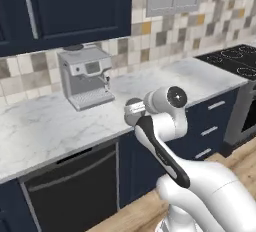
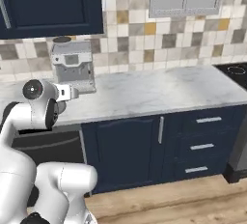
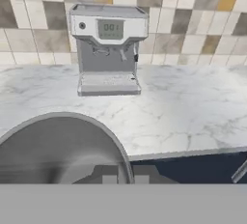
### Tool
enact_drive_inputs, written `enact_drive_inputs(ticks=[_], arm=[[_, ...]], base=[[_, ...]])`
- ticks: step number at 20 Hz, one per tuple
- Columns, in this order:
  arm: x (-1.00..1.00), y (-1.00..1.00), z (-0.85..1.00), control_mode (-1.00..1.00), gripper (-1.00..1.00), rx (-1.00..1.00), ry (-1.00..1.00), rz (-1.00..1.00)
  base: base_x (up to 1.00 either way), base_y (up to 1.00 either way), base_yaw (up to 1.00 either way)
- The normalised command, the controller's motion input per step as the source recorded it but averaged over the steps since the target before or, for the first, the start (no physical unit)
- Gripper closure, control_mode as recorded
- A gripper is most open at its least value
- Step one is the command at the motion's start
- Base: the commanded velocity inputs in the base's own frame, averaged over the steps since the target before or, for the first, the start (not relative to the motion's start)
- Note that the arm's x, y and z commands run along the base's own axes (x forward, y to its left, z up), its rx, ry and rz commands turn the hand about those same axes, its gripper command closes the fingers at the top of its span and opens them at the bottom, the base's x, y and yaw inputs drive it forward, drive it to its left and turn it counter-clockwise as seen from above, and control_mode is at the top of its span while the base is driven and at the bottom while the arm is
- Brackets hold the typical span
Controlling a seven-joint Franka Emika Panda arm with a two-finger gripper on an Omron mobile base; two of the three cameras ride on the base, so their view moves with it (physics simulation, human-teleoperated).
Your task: Move the glass cup from next to the sink to the open cabinet. Then, move the bowl with the lemon to the fridge to clear the area for faucet cleaning.
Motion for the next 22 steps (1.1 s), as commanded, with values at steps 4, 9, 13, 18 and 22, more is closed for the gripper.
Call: enact_drive_inputs(ticks=[4, 9, 13, 18, 22], arm=[[0.0, 0.0, 0.0, 1.0, 1.0, 0.0, 0.0, 0.0], [0.0, 0.0, 0.0, 1.0, 1.0, 0.0, 0.0, 0.0], [0.0, 0.0, 0.0, 1.0, 1.0, 0.0, 0.0, 0.0], [0.0, 0.0, 0.0, 1.0, 1.0, 0.0, 0.0, 0.0], [0.0, 0.0, 0.0, 1.0, 1.0, 0.0, 0.0, 0.0]], base=[[-0.11, 0.0, 0.95], [-0.01, 0.01, 0.95], [0.0, 0.17, 0.91], [0.4, 0.71, 0.42], [1.0, 0.86, -0.06]])
